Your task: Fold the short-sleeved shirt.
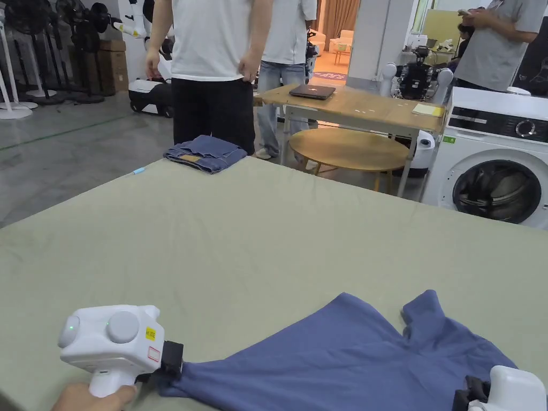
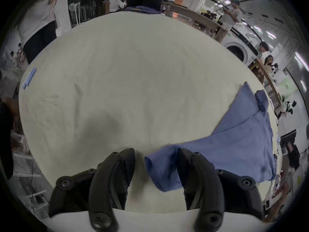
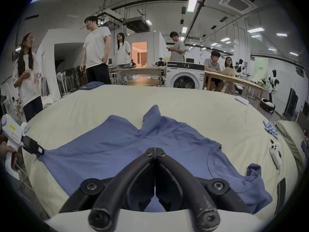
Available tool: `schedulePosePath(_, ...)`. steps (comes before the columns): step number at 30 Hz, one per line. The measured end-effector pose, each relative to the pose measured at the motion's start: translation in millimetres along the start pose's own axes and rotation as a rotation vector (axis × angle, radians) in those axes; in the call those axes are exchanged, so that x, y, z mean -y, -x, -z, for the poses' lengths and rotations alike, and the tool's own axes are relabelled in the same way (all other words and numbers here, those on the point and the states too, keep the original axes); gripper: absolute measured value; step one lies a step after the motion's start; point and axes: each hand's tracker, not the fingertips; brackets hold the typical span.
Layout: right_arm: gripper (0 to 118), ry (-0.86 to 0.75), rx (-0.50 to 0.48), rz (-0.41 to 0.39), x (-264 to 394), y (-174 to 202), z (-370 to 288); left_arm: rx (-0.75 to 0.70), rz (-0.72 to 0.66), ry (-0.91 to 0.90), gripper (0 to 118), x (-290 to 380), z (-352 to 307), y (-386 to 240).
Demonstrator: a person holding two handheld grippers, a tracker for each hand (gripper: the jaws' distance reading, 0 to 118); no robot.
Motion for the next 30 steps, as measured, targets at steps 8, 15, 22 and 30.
schedulePosePath(8, 0, 0.033, 0.0, -0.006, 2, -8, 12, -0.157, 0.097, -0.061, 6, -2, 15, -26)
schedulePosePath(15, 0, 0.115, 0.001, -0.023, -34, -50, 63, -0.107, 0.119, -0.101, 0, 4, 13, -23)
schedulePosePath(22, 61, 0.36, -0.053, -0.063, -82, -101, 178, -0.038, 0.073, -0.128, 0, 13, -2, -13)
schedulePosePath(30, 62, 0.559, -0.086, -0.101, -83, -123, 263, -0.027, 0.093, -0.132, 0, 20, -17, -18)
